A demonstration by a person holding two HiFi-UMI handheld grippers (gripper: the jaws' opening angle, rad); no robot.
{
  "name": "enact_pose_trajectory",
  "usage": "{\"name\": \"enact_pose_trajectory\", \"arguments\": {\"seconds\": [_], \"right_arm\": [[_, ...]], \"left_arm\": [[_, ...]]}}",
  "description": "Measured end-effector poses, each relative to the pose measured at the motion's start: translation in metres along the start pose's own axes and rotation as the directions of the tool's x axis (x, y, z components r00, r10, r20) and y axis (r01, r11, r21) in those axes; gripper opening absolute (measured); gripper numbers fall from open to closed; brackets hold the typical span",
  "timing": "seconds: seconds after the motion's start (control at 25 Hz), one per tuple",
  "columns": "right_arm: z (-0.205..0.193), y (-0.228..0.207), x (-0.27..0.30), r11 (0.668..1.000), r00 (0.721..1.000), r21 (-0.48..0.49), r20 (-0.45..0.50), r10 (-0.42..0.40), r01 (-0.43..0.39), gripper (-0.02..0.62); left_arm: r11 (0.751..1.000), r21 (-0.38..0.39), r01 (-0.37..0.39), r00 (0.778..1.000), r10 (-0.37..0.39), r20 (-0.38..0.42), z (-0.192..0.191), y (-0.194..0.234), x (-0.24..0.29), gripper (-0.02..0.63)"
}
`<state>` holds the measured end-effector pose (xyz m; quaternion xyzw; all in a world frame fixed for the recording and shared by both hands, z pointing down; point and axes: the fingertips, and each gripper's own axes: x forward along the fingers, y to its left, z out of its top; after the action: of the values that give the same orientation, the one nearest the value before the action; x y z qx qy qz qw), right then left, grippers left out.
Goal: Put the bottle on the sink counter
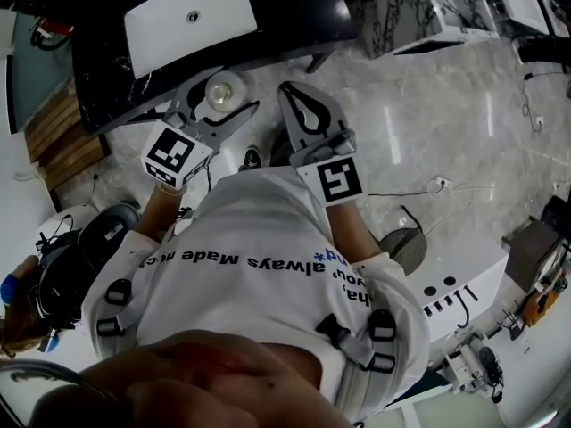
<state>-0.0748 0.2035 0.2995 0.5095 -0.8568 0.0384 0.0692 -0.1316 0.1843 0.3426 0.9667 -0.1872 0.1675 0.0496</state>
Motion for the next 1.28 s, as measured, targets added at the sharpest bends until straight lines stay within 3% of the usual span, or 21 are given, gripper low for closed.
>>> {"name": "enact_pose_trajectory", "arguments": {"seconds": [0.76,1.28], "right_arm": [[0.009,-0.17,0.009,0.999,0.999,-0.003,0.001,0.04,-0.04,0.011],[-0.003,-0.205,0.051,0.998,0.998,0.015,-0.028,0.064,-0.064,0.011]], "left_arm": [[0.999,0.006,-0.047,0.999,0.047,-0.016,0.066,0.037,0.152,0.333],[0.999,-0.022,-0.043,0.998,0.042,-0.038,0.062,0.072,0.186,0.333]]}}
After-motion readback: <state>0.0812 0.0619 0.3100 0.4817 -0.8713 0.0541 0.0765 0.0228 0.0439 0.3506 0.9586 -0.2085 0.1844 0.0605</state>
